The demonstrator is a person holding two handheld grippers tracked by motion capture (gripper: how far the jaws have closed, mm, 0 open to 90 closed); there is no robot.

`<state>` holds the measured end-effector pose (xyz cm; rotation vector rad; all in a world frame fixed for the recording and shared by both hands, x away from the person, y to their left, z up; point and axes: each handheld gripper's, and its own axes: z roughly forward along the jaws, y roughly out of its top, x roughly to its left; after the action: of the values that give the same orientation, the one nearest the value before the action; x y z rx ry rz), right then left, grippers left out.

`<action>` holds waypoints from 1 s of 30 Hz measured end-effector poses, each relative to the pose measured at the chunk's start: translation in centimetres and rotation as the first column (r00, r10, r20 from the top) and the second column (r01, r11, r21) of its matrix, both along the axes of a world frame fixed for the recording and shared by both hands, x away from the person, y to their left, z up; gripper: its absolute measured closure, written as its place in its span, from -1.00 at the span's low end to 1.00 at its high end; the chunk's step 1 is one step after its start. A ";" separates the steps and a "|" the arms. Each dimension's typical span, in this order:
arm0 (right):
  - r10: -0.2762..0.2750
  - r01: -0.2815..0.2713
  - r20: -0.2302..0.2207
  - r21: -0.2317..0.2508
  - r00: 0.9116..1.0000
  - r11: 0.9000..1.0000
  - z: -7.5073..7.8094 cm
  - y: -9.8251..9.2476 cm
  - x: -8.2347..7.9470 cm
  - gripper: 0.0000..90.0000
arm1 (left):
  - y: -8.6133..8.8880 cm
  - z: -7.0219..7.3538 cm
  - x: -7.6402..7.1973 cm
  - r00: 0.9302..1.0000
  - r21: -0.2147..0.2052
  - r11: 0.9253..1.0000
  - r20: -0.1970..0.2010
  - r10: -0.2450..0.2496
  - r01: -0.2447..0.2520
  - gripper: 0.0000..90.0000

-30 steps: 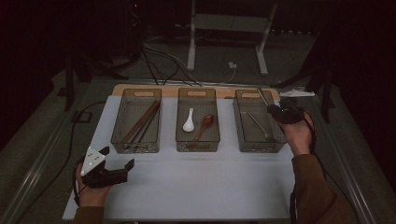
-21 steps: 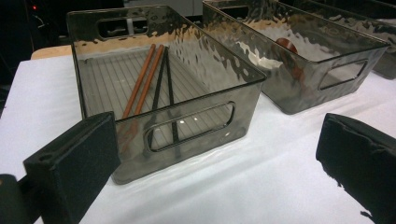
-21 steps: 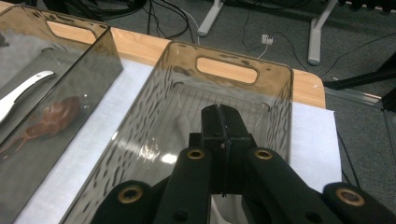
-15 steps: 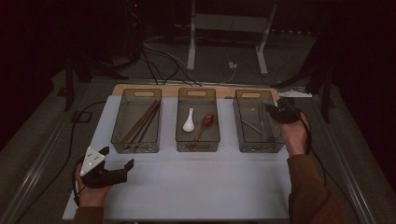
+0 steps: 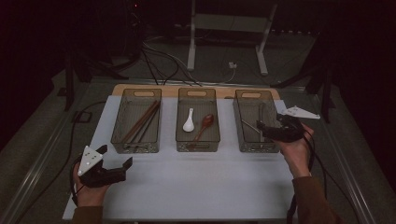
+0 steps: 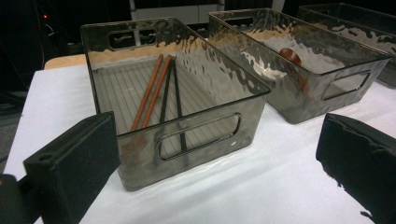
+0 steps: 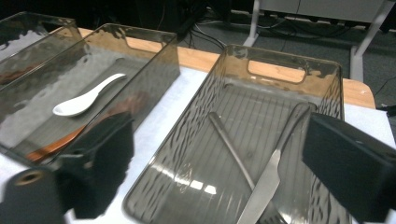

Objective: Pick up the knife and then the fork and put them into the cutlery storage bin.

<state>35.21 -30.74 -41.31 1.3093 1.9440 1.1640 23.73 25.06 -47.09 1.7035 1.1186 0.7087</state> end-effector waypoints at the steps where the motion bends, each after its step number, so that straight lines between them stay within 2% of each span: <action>1: 0.005 -0.005 0.003 0.003 1.000 1.000 -0.1 0.0 -0.4 -0.88 | 0.0 0.0 0.0 1.000 0.000 1.000 0.002 0.000 0.000 -0.99; 5: 0.009 -0.009 0.023 -0.002 1.000 1.000 -0.6 0.1 -2.0 -0.99 | 0.0 0.2 0.0 1.000 0.003 1.000 0.007 0.000 0.000 -0.99; 9: 0.027 -0.027 0.031 0.004 0.999 1.000 -1.5 0.2 -3.5 -1.00 | 0.0 0.3 0.0 1.000 0.004 1.000 0.009 0.005 -0.005 -0.99; 11: 0.034 -0.034 0.039 0.024 0.999 0.999 -2.1 0.2 -4.2 -1.00 | 0.1 0.3 0.0 1.000 0.004 1.000 0.010 0.007 -0.007 -0.99; 18: 0.061 -0.063 0.061 0.025 0.996 0.998 -4.3 0.5 -6.7 -1.00 | 0.1 0.4 0.0 1.000 0.003 1.000 0.014 0.013 -0.013 -0.99; 24: 0.064 -0.069 0.082 0.067 0.995 0.995 -5.9 0.2 -8.2 -1.00 | 0.2 0.4 0.0 1.000 0.004 1.000 0.016 0.017 -0.017 -0.99; 30: 0.067 -0.076 0.097 0.085 0.993 0.994 -6.4 -0.1 -9.2 -1.00 | 0.2 0.4 0.0 1.000 0.001 1.000 0.017 0.018 -0.018 -0.99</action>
<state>26.02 -30.84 -47.70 1.2150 1.9045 1.3363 23.71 25.29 -46.72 1.6876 1.1235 0.7340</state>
